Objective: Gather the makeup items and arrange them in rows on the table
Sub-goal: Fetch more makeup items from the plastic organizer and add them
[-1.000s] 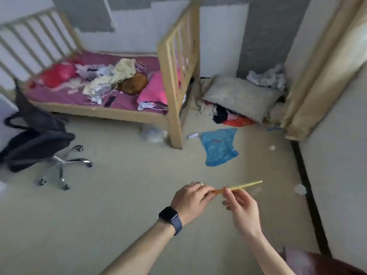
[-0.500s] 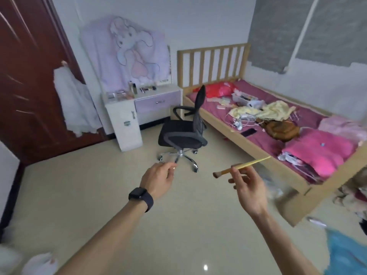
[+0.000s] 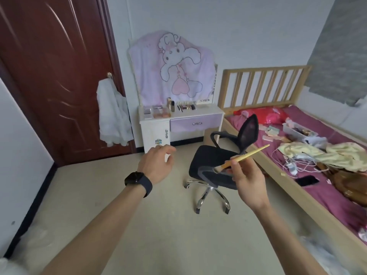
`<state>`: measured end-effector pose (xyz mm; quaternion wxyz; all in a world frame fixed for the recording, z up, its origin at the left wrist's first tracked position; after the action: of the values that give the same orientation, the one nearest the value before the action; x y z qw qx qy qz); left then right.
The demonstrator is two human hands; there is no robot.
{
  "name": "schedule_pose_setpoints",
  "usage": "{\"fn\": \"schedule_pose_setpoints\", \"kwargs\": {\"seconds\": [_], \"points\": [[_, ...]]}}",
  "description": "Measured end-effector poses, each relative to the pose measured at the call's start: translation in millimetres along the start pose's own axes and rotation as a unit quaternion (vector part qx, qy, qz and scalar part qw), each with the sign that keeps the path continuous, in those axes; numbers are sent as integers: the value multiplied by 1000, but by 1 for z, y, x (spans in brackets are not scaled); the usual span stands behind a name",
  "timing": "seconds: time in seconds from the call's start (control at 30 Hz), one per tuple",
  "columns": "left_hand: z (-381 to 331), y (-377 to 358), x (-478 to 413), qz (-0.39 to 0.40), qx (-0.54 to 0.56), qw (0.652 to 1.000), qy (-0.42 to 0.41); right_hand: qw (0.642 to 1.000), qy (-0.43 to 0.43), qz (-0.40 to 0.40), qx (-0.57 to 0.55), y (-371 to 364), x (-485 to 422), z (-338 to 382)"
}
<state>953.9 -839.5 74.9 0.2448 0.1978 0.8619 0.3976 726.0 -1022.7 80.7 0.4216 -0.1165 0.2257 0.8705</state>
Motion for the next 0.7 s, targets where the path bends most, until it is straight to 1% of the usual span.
{"fn": "schedule_pose_setpoints", "kwargs": {"seconds": [0.17,0.4,0.53,0.7], "points": [[27,-4,-113,-15,-1,1000,17,999,13,35,8,-58,-117,-27],[97,-13,-251,-28,26,997,66,996,5,92,22,-158,-255,-77],[147,-33,-341,5,24,997,70,994,-6,103,32,-223,-325,-107],[193,-58,-452,50,41,996,63,994,-49,87,34,-285,-402,-135]]}}
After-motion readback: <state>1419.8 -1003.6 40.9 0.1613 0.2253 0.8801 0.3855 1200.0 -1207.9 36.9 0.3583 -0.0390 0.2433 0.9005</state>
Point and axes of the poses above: each hand's wrist, its own x-axis away from the middle knuckle, its own y-axis out of the back of the hand, z = x × y, the point moved 9 cm from there along -x, towards the middle knuckle, and after that the axes turned 6 degrees about y, right-handed, at the moved point
